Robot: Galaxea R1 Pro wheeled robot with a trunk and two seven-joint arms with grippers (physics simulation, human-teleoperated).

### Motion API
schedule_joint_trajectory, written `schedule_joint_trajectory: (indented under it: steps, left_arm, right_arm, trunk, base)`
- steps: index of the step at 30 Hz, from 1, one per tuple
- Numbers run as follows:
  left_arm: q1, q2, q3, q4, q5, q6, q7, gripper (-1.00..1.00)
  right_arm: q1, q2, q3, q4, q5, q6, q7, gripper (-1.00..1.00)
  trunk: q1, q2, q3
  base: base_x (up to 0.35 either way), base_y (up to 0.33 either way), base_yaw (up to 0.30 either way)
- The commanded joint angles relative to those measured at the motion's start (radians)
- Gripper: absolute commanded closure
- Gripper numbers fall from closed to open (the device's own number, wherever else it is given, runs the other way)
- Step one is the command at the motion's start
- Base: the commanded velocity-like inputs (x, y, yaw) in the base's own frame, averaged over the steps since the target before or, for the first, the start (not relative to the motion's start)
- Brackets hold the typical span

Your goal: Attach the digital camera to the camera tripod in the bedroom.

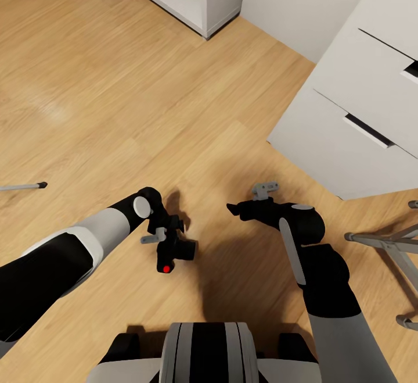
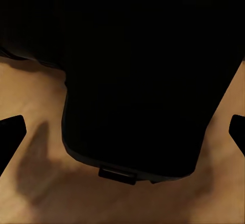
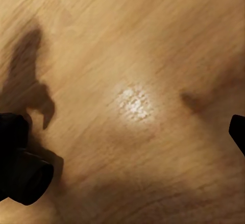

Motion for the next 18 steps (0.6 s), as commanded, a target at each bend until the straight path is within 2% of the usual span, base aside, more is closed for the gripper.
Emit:
schedule_joint_trajectory:
  steps: [1, 13, 14, 18]
  left_arm:
    - [0.0, 0.0, 0.001, -0.001, 0.004, -0.002, -0.008, -1.0]
    - [-0.001, 0.001, 0.002, -0.001, 0.005, -0.002, -0.005, -1.0]
    - [-0.001, 0.002, 0.003, -0.001, 0.005, -0.002, -0.004, 1.0]
    - [-0.004, 0.003, 0.006, -0.001, 0.006, -0.002, 0.0, 1.0]
  right_arm:
    - [-0.001, 0.0, 0.0, -0.001, 0.001, 0.004, 0.002, -1.0]
    - [-0.001, 0.0, 0.0, -0.001, 0.001, 0.004, 0.002, -1.0]
    - [-0.001, 0.0, 0.0, -0.001, 0.001, 0.004, 0.002, -1.0]
    - [-0.001, 0.0, 0.0, -0.001, 0.001, 0.004, 0.002, -1.0]
  trunk:
    - [0.0, 0.0, 0.0]
    - [0.0, 0.0, 0.0]
    - [0.0, 0.0, 0.0]
    - [0.0, 0.0, 0.0]
  base:
    - [0.0, 0.0, 0.0]
    - [0.0, 0.0, 0.0]
    - [0.0, 0.0, 0.0]
    - [0.0, 0.0, 0.0]
